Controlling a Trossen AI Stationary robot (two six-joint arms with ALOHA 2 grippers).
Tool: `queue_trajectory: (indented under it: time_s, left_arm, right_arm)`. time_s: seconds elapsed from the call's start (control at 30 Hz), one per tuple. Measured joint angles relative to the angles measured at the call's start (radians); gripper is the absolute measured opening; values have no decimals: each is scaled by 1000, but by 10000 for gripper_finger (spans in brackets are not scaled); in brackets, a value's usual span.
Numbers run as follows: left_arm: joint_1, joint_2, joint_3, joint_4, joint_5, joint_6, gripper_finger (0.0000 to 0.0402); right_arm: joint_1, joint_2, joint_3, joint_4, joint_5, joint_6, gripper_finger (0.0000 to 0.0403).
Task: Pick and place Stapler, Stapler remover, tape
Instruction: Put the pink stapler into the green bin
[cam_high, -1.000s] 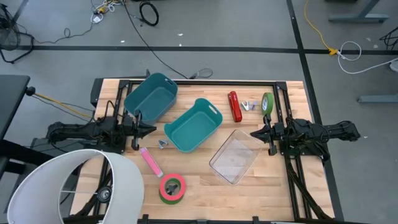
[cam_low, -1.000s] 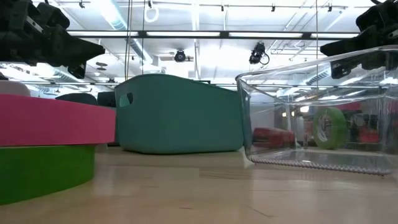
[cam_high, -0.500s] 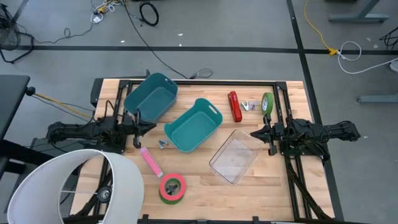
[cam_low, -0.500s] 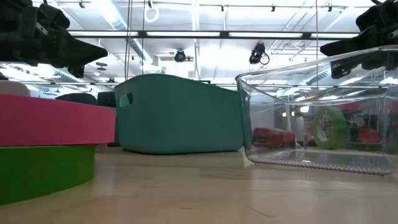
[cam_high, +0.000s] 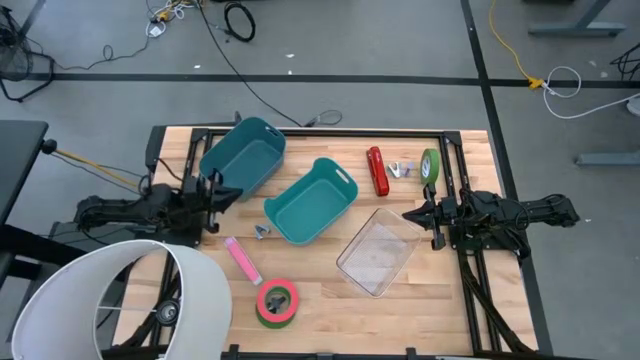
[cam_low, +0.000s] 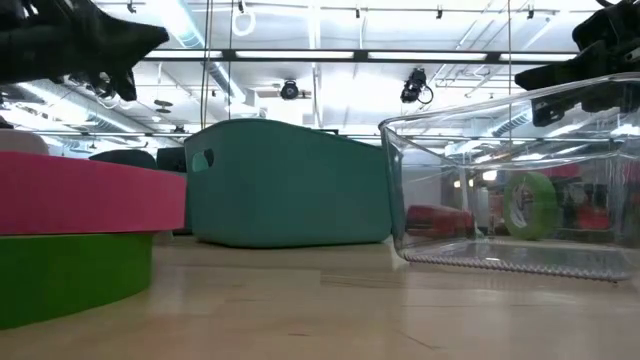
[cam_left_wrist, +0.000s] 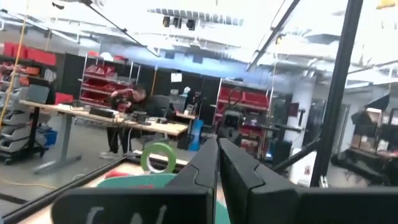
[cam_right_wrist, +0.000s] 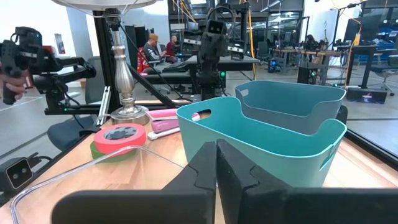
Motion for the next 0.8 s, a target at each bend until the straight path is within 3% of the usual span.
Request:
queue_trajectory:
  time_s: [0.43,0.8]
  left_arm:
    - [0,1,152,-253,56,0,18]
    - [0,62,216,-275,124,54,18]
  right_arm:
    - [0,0,0,0,0,0,15]
    - [0,0,0,0,0,-3,15]
